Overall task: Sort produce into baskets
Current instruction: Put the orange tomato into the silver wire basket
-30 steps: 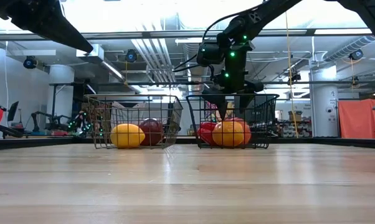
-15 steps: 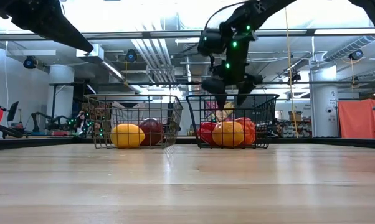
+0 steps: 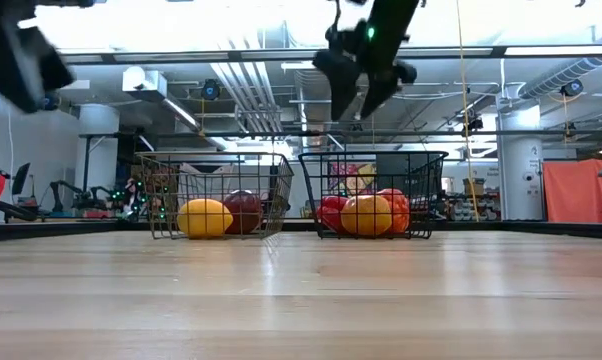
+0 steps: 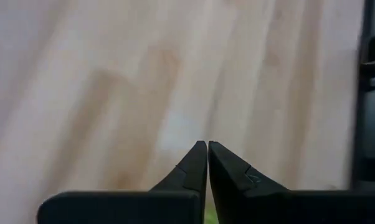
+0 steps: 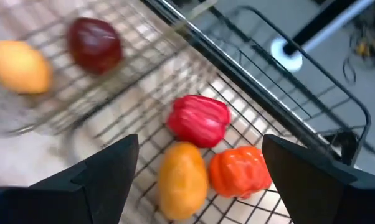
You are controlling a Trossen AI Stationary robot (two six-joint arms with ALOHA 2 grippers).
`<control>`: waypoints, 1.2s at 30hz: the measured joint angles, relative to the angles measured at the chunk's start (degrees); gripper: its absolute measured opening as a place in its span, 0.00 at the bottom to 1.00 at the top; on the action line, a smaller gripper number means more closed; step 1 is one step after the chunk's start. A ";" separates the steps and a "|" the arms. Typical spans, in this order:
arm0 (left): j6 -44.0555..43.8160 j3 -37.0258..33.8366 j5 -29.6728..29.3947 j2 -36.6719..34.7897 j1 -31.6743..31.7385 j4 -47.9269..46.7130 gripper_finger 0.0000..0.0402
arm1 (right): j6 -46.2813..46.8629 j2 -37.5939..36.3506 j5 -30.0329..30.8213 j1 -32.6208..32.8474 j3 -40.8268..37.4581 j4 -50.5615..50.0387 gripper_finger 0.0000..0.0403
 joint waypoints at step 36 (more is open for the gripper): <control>-34.34 28.25 11.54 21.78 -8.31 -30.90 0.00 | 1.88 -3.05 8.71 26.60 -0.13 2.13 0.81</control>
